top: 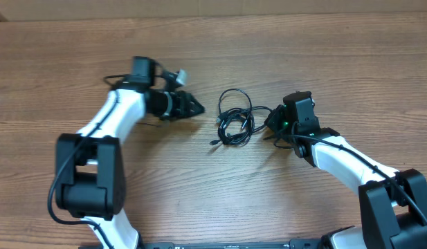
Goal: Untangle cables
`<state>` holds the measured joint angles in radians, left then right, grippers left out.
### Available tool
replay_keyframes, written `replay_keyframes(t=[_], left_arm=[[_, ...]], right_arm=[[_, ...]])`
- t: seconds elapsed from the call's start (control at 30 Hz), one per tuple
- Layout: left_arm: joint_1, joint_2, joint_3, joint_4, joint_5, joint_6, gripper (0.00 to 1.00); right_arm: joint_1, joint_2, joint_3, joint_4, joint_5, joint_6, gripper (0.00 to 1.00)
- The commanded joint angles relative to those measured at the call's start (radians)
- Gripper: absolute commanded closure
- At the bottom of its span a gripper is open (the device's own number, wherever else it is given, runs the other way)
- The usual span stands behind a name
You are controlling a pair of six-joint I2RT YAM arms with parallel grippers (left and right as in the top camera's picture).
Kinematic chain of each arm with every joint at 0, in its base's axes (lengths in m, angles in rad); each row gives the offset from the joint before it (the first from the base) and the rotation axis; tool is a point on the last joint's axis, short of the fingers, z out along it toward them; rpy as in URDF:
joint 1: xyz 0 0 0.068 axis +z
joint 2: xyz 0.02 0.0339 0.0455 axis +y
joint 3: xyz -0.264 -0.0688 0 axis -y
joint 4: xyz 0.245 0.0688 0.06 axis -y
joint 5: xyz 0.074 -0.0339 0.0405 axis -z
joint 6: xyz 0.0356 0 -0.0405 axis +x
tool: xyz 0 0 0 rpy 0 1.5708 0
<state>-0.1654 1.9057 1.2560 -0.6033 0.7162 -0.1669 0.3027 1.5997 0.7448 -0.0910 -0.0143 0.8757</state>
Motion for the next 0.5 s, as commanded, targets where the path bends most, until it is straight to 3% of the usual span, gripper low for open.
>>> replay_keyframes(t=[0.0,0.27,0.47], left_arm=[[-0.082,-0.028,0.009,0.006,-0.206,-0.061,0.51],[-0.228,-0.027,0.009,0.027,-0.446,-0.179,0.51],[-0.268,-0.011,0.008,0.039,-0.454,-0.196,0.51]], right_arm=[[0.003,0.002,0.001,0.006,0.021,0.006,0.96],[0.004,0.002,0.001,0.006,0.018,0.006,0.96],[0.004,0.002,0.001,0.006,0.013,0.006,0.96]])
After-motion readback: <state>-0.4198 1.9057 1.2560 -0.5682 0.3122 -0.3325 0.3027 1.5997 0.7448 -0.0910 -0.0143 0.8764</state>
